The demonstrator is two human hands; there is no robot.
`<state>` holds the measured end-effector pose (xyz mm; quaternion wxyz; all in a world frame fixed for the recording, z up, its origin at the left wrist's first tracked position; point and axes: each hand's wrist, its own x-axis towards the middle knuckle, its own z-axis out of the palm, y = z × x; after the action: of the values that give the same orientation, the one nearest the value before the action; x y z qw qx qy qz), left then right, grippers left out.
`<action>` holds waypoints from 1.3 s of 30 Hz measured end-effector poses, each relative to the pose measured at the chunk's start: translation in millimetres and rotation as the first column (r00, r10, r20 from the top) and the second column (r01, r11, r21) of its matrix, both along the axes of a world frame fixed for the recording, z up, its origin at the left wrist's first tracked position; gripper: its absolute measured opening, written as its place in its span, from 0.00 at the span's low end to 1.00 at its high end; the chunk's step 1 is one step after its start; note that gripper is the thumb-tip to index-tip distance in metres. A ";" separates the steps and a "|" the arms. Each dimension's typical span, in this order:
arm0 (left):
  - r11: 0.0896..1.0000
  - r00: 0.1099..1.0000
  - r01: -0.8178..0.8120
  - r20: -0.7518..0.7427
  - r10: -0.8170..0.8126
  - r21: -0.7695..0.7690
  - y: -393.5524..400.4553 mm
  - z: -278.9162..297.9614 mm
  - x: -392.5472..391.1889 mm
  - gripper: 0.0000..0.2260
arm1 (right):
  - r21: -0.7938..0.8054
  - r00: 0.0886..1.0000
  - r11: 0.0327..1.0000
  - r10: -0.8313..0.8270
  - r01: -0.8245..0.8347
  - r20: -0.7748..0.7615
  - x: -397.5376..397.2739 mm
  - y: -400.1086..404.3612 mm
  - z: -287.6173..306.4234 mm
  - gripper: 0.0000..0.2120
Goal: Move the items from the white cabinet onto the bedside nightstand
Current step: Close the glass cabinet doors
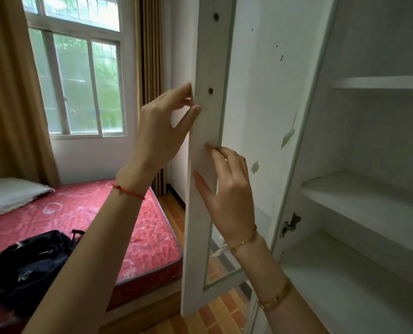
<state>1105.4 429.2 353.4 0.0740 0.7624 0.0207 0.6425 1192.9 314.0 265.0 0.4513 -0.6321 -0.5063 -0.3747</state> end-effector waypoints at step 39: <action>0.771 0.771 0.636 -0.019 -0.636 0.017 -238.2 -23.2 114.3 0.28 | 0.077 0.770 0.779 -0.627 0.622 0.115 33.9 -285.0 1.1 0.24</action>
<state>1219.7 191.0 330.2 0.2781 0.7293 -0.2451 0.5750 1226.8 29.0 266.1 0.2771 -0.7296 -0.2903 -0.5538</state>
